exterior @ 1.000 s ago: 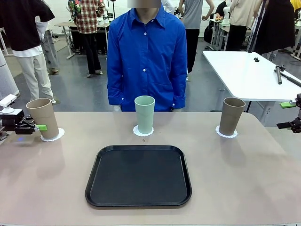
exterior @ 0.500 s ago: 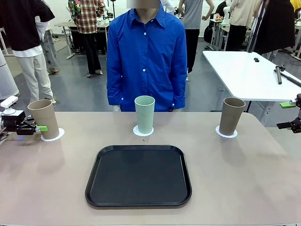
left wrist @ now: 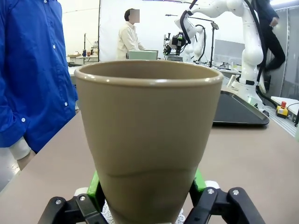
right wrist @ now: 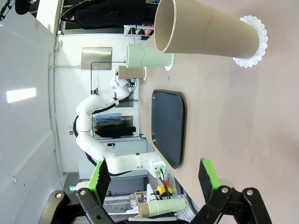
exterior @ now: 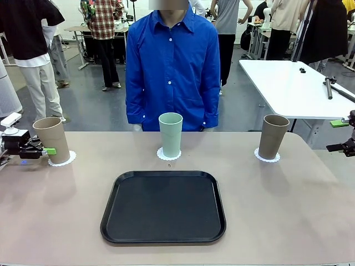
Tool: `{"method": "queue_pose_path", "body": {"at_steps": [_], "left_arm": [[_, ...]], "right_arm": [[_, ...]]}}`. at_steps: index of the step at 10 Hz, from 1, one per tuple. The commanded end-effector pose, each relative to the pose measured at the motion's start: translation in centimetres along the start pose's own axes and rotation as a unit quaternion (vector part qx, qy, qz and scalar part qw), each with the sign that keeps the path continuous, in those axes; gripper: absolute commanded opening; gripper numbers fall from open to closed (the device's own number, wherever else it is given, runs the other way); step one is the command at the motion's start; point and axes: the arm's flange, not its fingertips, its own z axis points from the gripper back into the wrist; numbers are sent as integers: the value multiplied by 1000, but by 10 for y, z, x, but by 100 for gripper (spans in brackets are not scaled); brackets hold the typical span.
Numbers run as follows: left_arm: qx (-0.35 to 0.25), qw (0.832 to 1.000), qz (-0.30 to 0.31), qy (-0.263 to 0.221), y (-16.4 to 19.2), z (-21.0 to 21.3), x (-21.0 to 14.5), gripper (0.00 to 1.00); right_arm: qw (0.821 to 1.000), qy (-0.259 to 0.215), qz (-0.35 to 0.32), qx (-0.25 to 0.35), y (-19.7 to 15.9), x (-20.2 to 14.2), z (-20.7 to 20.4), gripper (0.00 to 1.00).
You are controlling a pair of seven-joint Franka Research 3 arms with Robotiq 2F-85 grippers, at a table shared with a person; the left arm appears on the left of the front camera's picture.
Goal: Place coasters on the table and set cups on them.
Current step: Take one Reusable plastic cup from the Flat Tray and place it on a coaster set by the human.
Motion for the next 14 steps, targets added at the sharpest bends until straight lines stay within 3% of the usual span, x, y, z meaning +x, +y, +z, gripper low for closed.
{"method": "queue_pose_path", "body": {"at_steps": [1, 14], "left_arm": [[-4, 1000, 8, -3, 7, 1, -1, 100], [-41, 998, 52, -5, 11, 1, -2, 100]], "right_arm": [[1000, 1, 0, 1, 1, 0, 0, 100], [1000, 1, 0, 1, 1, 0, 0, 100]]}}
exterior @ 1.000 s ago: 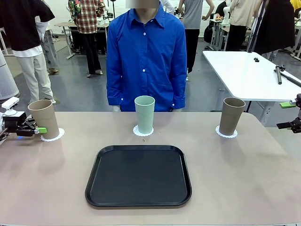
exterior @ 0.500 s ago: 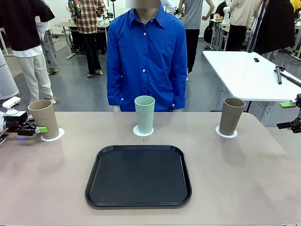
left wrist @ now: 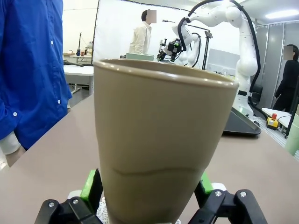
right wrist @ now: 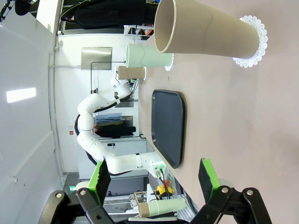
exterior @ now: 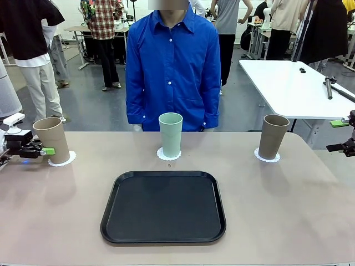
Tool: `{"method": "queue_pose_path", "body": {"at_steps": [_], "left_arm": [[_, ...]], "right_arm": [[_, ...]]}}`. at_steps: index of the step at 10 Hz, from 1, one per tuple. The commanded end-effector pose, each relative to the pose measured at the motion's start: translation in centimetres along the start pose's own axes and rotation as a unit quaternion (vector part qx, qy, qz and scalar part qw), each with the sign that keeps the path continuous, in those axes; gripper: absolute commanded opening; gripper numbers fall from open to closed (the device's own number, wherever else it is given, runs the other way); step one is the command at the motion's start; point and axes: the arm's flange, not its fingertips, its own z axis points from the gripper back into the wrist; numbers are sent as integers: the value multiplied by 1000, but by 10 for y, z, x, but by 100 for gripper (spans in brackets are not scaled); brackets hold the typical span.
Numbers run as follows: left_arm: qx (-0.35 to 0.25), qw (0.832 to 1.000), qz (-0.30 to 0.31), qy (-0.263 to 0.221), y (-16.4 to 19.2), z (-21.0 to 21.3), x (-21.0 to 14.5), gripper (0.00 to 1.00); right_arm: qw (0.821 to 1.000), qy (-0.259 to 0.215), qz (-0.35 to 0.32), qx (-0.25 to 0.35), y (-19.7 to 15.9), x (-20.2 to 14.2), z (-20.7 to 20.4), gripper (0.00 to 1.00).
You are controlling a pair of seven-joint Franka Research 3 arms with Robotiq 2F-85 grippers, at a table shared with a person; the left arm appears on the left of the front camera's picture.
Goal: Place coasters on the table and set cups on them.
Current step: Take one Reusable plastic cup from the Flat Tray and place it on a coaster set by the human.
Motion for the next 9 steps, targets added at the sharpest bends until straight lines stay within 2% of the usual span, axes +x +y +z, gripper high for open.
{"method": "queue_pose_path", "body": {"at_steps": [1, 9], "left_arm": [[-23, 1000, 14, 10, 4, 5, 1, 100], [-33, 999, 23, 15, 0, 18, 0, 100]], "right_arm": [[1000, 1, 0, 1, 1, 0, 0, 100], [1000, 1, 0, 1, 1, 0, 0, 100]]}}
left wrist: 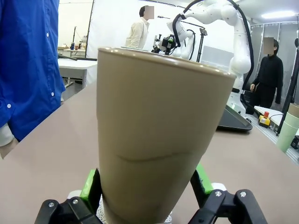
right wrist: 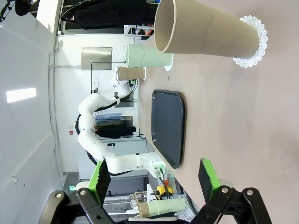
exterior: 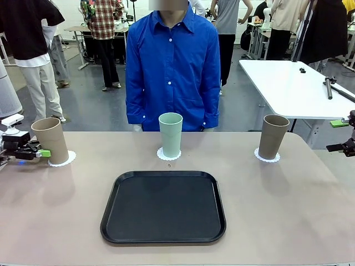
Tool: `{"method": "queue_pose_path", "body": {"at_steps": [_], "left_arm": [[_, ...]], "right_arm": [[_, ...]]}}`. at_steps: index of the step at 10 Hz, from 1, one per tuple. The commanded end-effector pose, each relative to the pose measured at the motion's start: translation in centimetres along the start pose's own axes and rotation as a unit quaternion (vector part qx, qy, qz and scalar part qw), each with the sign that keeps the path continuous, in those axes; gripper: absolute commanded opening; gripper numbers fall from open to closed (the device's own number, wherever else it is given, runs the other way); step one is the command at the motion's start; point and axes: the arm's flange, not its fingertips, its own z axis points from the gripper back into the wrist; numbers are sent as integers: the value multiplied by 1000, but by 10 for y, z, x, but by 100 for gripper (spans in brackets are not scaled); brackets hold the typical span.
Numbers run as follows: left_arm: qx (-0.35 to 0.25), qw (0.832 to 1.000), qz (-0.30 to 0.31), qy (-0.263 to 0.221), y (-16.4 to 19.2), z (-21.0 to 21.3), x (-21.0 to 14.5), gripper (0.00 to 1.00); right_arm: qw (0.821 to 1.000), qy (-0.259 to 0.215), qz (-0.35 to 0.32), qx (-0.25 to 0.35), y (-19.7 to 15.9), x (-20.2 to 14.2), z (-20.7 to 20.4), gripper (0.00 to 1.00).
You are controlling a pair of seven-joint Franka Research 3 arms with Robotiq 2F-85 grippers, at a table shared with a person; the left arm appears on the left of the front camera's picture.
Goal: Place coasters on the table and set cups on them.
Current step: Take one Reusable plastic cup from the Flat Tray and place it on a coaster set by the human.
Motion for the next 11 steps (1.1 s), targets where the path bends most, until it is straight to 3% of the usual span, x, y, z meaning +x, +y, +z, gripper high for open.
{"method": "queue_pose_path", "body": {"at_steps": [1, 11], "left_arm": [[-15, 1000, 7, 2, 2, 7, 3, 100], [-4, 1000, -20, 17, 7, 8, 1, 100]], "right_arm": [[1000, 1, 0, 1, 1, 0, 0, 100], [1000, 1, 0, 1, 1, 0, 0, 100]]}}
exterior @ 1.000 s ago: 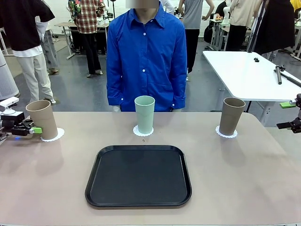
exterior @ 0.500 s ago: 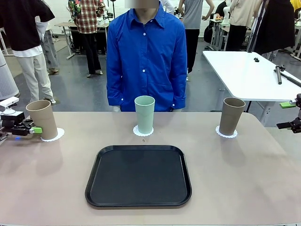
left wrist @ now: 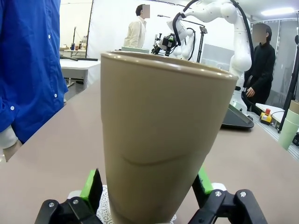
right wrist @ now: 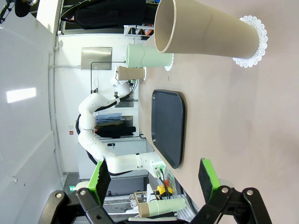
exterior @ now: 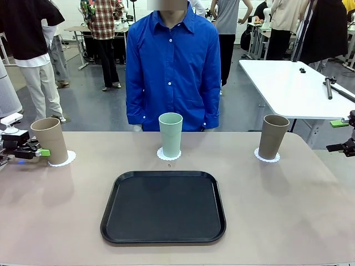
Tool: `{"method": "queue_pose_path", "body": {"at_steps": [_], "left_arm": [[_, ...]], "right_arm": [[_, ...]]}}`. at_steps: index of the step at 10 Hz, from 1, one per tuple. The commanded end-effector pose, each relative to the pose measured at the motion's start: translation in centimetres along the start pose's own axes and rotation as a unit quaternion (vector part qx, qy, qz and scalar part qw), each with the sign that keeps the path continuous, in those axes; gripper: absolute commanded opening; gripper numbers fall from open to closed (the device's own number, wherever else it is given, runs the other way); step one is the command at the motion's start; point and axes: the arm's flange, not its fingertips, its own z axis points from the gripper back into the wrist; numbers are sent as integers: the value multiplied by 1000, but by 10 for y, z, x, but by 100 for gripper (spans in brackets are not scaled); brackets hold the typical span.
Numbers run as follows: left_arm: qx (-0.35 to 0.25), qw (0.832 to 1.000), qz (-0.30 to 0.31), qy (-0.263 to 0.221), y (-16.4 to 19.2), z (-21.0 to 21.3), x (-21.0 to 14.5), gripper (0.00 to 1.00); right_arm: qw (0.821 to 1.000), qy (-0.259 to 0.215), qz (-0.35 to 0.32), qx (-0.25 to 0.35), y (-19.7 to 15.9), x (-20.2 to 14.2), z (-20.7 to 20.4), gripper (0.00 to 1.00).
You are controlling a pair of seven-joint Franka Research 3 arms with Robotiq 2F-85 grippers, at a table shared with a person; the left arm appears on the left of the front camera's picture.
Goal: Place coasters on the table and set cups on them.
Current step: Take one Reusable plastic cup from the Flat Tray and place it on a coaster set by the human.
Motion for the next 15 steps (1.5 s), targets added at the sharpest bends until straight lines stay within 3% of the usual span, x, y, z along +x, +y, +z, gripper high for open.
{"method": "queue_pose_path", "body": {"at_steps": [1, 12, 15], "left_arm": [[-4, 1000, -11, 13, 3, 7, -3, 100], [-21, 999, -5, 29, 0, 24, -1, 100], [-16, 998, -2, 53, -2, 34, 2, 100]], "right_arm": [[1000, 1, 0, 1, 1, 0, 0, 100], [1000, 1, 0, 1, 1, 0, 0, 100], [1000, 1, 0, 1, 1, 0, 0, 100]]}}
